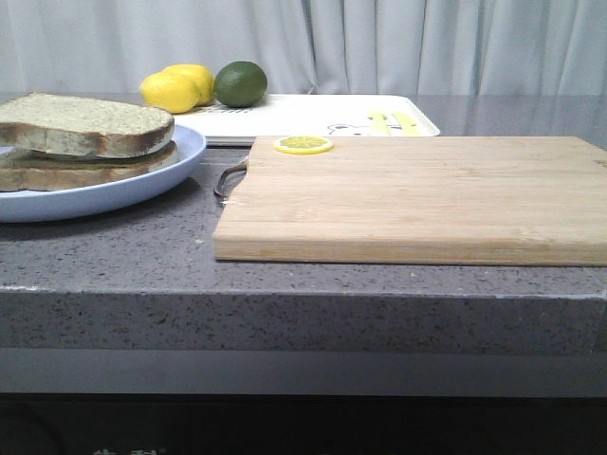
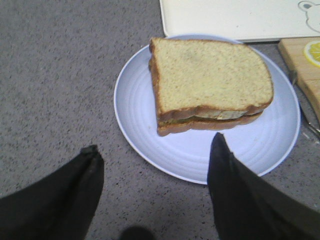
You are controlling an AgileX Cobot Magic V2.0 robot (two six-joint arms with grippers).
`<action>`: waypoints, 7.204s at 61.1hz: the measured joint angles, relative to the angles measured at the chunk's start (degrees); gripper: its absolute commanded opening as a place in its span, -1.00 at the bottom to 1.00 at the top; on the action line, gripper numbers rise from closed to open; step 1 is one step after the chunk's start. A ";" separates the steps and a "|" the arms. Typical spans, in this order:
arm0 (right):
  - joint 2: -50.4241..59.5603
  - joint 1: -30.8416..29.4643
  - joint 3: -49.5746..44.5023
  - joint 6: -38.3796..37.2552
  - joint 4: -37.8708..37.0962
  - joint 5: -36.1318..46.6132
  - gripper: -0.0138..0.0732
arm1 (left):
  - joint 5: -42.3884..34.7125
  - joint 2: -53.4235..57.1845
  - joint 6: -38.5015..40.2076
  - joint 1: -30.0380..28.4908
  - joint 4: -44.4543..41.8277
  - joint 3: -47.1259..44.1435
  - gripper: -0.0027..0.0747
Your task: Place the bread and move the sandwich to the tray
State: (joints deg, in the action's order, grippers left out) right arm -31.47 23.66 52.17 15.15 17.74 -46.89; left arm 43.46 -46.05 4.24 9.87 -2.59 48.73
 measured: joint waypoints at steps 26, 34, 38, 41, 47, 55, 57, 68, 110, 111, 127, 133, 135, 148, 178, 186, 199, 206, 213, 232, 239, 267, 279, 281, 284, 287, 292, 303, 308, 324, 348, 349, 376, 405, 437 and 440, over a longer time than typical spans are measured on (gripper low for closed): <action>0.00 0.00 0.00 0.00 0.00 0.00 0.29 | 11.59 -22.96 -5.52 -15.96 8.11 13.39 0.21; 0.00 0.00 0.00 0.00 0.00 0.00 0.29 | 11.69 -29.94 -13.09 -19.43 19.15 15.67 0.21; 0.00 0.00 0.00 0.00 0.00 0.00 0.29 | 11.69 -33.50 -15.69 -20.00 23.55 16.69 0.21; 0.00 0.00 0.00 0.00 0.00 0.00 0.29 | 11.58 -35.47 -16.76 -20.02 25.09 17.55 0.21; 0.00 0.00 0.00 0.00 0.00 0.00 0.29 | 11.34 -39.39 -17.64 -20.02 27.35 19.09 0.21; 0.00 0.00 0.00 0.00 0.00 0.00 0.29 | 10.99 -42.88 -17.87 -20.02 28.74 20.92 0.21; 0.00 0.00 0.00 0.00 0.00 0.00 0.29 | 10.99 -43.74 -17.87 -20.02 28.90 21.35 0.21; 0.00 0.00 0.00 0.00 0.00 0.00 0.29 | 10.77 -47.28 -17.91 -20.02 29.53 22.35 0.21; 0.00 0.00 0.00 0.00 0.00 0.00 0.29 | 10.24 -49.49 -18.02 -20.02 30.32 22.44 -0.87; 0.00 0.00 0.00 0.00 0.00 0.00 0.29 | 10.24 -49.49 -18.02 -20.02 30.43 22.44 -0.88; 0.00 0.00 0.00 0.00 0.00 0.00 0.29 | 9.91 -49.49 -18.02 -20.02 30.65 22.44 -0.98; 0.00 0.00 0.00 0.00 0.00 0.00 0.29 | 9.77 -49.49 -18.02 -20.02 31.03 22.44 -0.98; 0.00 0.00 0.00 0.00 0.00 0.00 0.29 | 9.77 -49.49 -18.02 -20.02 31.17 22.44 -0.98; 0.00 0.00 0.00 0.00 0.00 0.00 0.29 | 10.02 -49.49 -18.14 -20.02 31.78 24.27 -0.98; 0.00 0.00 0.00 -0.03 0.00 0.00 0.29 | 11.95 -50.88 -16.99 -15.44 36.51 39.61 -0.98; 0.00 0.00 0.00 -0.03 0.00 0.00 0.29 | 13.01 -55.02 -12.97 -12.80 37.23 46.10 -0.98; 0.00 0.00 0.00 -0.03 0.00 0.00 0.29 | 14.06 -64.51 -5.85 -9.93 37.21 56.63 -0.98; 0.00 0.00 0.00 -0.03 0.00 0.00 0.29 | 14.47 -69.14 -1.30 -9.08 37.35 61.41 -0.98; 0.00 0.00 0.00 -0.03 0.00 0.00 0.29 | 14.99 -73.35 3.97 -8.97 37.47 64.74 -0.98; 0.00 0.00 0.00 -0.03 0.00 0.00 0.29 | 15.92 -78.33 8.39 -8.71 36.89 66.29 -0.98; 0.00 0.00 0.00 -0.03 0.00 0.00 0.29 | 15.92 -78.70 8.39 -8.49 36.78 66.37 -0.89; 0.00 0.00 0.00 -0.03 0.00 0.00 0.29 | 15.69 -78.73 6.89 -7.88 38.56 69.14 -0.17; 0.00 0.00 0.00 -0.03 0.00 0.00 0.29 | 16.19 -75.87 0.96 -8.09 38.27 70.34 -0.17; 0.00 0.00 0.00 -0.03 0.00 0.00 0.29 | 16.19 -74.78 0.12 -8.09 37.85 70.34 -0.17; 0.00 0.00 0.00 -0.03 0.00 0.00 0.29 | 16.33 -73.10 -1.18 -8.09 37.04 70.34 -0.17; 0.00 0.00 0.00 -0.03 0.00 0.00 0.29 | 16.58 -71.51 -2.16 -8.09 36.15 70.34 -0.17; 0.00 0.00 0.00 -0.03 0.00 0.00 0.29 | 17.33 -67.44 -3.40 -7.83 32.87 70.44 -0.17; 0.00 0.00 0.00 -0.03 0.00 0.00 0.29 | 16.35 -57.18 -4.24 -4.75 23.95 64.86 -0.17; 0.00 0.00 0.00 -0.03 0.00 0.00 0.29 | 14.23 -51.52 -5.51 -2.53 20.93 59.35 -0.17; 0.00 0.00 0.00 -0.03 0.00 0.00 0.29 | 4.61 -35.38 -12.08 5.11 19.37 39.23 -0.17; 0.00 0.00 0.00 -0.03 0.00 0.00 0.29 | -6.05 -16.86 -13.49 9.68 19.36 12.04 -0.17; 0.00 0.00 0.00 -0.03 0.00 0.00 0.29 | -6.43 -15.85 -13.59 9.68 19.36 10.82 -0.17; 0.00 0.00 0.00 0.11 0.00 0.13 0.29 | -8.01 8.00 -13.58 9.68 18.08 -8.54 -0.17; 0.00 0.00 0.00 0.11 0.11 -0.17 0.29 | -8.01 15.26 -13.62 9.68 15.56 -9.60 -0.17; 0.00 0.00 0.00 0.19 0.11 -0.30 -0.84 | -7.91 15.26 -13.71 9.68 12.52 -9.69 -0.98; 0.00 0.00 0.00 0.19 0.11 -0.30 -0.84 | -7.91 15.26 -13.71 9.68 11.98 -9.69 -0.98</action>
State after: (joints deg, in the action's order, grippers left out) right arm -31.47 23.66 52.17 15.34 17.84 -47.18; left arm 35.56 -30.78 -9.47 19.55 9.39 39.03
